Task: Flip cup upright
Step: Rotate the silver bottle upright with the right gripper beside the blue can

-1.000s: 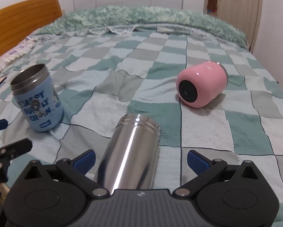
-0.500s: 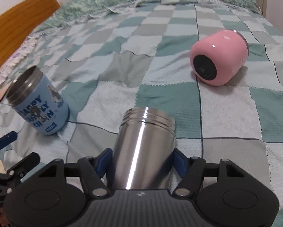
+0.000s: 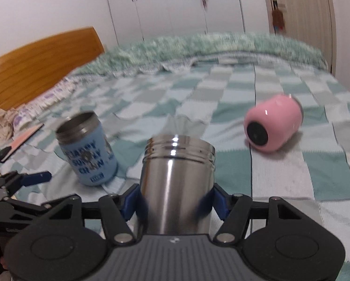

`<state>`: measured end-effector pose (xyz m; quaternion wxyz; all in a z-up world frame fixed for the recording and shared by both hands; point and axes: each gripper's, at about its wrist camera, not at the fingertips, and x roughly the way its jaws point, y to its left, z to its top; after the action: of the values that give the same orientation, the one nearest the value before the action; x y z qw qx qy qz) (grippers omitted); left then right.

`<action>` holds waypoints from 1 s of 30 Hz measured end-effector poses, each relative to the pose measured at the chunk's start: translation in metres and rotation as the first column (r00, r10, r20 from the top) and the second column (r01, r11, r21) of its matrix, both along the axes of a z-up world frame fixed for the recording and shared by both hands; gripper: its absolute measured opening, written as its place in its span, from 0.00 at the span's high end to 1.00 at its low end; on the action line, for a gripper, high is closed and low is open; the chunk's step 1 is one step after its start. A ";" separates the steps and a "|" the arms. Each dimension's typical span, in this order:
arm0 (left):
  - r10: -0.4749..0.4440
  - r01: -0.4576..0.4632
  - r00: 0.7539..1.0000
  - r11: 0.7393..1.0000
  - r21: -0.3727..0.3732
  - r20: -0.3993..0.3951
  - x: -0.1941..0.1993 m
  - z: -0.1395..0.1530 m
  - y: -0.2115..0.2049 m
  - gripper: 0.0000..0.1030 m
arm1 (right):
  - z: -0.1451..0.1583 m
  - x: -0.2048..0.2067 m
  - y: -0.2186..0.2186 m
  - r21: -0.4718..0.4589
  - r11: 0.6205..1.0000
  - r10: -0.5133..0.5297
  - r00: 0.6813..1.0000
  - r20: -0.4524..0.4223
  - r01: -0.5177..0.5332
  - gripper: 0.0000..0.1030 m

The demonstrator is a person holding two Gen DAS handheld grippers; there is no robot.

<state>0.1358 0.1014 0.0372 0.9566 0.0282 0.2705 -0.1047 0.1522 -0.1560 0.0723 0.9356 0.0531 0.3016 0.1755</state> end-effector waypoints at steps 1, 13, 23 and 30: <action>0.001 -0.001 1.000 1.000 -0.001 0.003 -0.001 0.001 0.000 0.00 | 0.003 -0.002 0.000 0.008 1.000 0.003 1.000 0.027 -0.004 0.39; 0.031 -0.031 0.998 1.000 -0.001 0.064 -0.010 0.012 0.003 0.00 | 0.020 0.000 0.032 -0.006 1.000 0.004 0.956 0.294 -0.002 0.40; 0.068 -0.068 0.996 0.998 -0.007 0.062 -0.003 0.008 0.014 0.00 | 0.010 0.034 0.069 -0.062 0.998 0.006 0.942 0.334 0.015 0.40; 0.078 -0.078 0.995 0.997 -0.003 0.065 -0.001 0.004 0.019 0.00 | -0.018 0.037 0.089 -0.148 0.989 0.042 0.943 0.331 0.008 0.40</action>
<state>0.1345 0.1202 0.0414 0.9683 0.0209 0.2399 -0.0664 0.1895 -0.0674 0.0544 0.9729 -0.0489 0.1518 0.1675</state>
